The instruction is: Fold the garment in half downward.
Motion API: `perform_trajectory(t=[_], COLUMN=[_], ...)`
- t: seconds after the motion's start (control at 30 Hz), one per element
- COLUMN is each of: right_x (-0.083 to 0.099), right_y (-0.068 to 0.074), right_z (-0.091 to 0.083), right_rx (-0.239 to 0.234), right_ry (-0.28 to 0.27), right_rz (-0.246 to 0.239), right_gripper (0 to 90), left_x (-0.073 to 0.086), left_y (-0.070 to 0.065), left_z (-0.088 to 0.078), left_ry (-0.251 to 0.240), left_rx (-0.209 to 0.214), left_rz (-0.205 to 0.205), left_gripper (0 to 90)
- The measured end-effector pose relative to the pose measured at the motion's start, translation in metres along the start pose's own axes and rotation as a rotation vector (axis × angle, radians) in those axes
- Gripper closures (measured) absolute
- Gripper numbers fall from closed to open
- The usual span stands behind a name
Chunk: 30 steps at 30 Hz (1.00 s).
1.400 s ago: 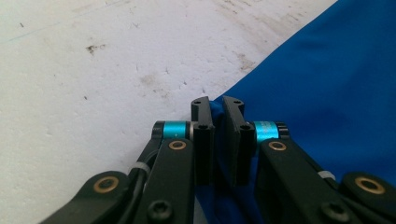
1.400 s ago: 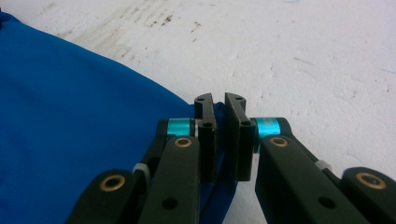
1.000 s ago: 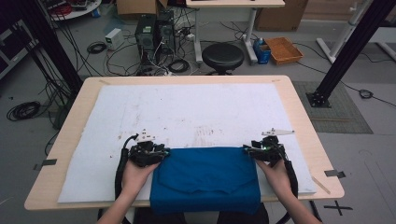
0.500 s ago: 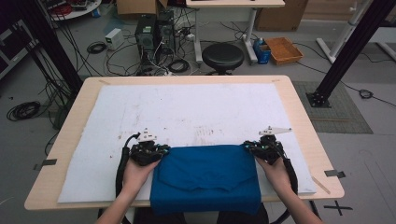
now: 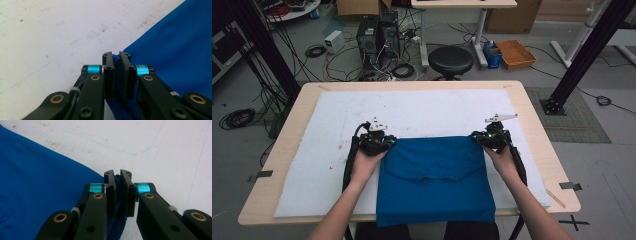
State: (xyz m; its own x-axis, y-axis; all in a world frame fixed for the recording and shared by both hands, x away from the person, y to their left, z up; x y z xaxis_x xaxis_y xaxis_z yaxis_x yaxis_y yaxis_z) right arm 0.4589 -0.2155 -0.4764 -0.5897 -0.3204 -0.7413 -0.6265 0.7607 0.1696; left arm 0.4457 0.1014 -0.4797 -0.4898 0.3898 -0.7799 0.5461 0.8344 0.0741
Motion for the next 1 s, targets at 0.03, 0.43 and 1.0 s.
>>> perform_trajectory(t=[0.03,0.43,1.0], right_x=[-0.002,-0.011,-0.004], right_y=[-0.002,-0.02,-0.017], right_z=[0.002,0.019,0.002], right_rx=[0.001,0.025,0.09], right_ry=[0.0,-0.007,-0.048], right_rz=[0.0,0.002,0.001], right_gripper=[84.3,84.1,61.2], left_x=[-0.001,-0.01,-0.012], left_y=[0.002,0.015,0.009], left_z=[0.002,0.023,0.002], left_ry=[0.0,0.022,-0.032], left_rx=[-0.001,-0.016,-0.025], left_rz=[-0.001,-0.002,-0.043], left_gripper=[82.9,82.9,59.0])
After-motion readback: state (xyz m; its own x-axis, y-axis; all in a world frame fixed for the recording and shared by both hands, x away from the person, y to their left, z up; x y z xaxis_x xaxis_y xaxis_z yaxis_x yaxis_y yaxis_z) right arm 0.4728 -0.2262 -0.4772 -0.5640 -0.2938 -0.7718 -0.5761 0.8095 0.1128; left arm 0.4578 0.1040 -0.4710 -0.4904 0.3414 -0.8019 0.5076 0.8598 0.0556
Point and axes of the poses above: each handheld gripper's, and its own axes: z roughly forward along the jaws, x roughly out of its underside, y roughly to its left, the point moved 9 cm from there along z, roughly forward along the jaws, and after that the axes turned 7 degrees about -x, right-handed, at the moved point
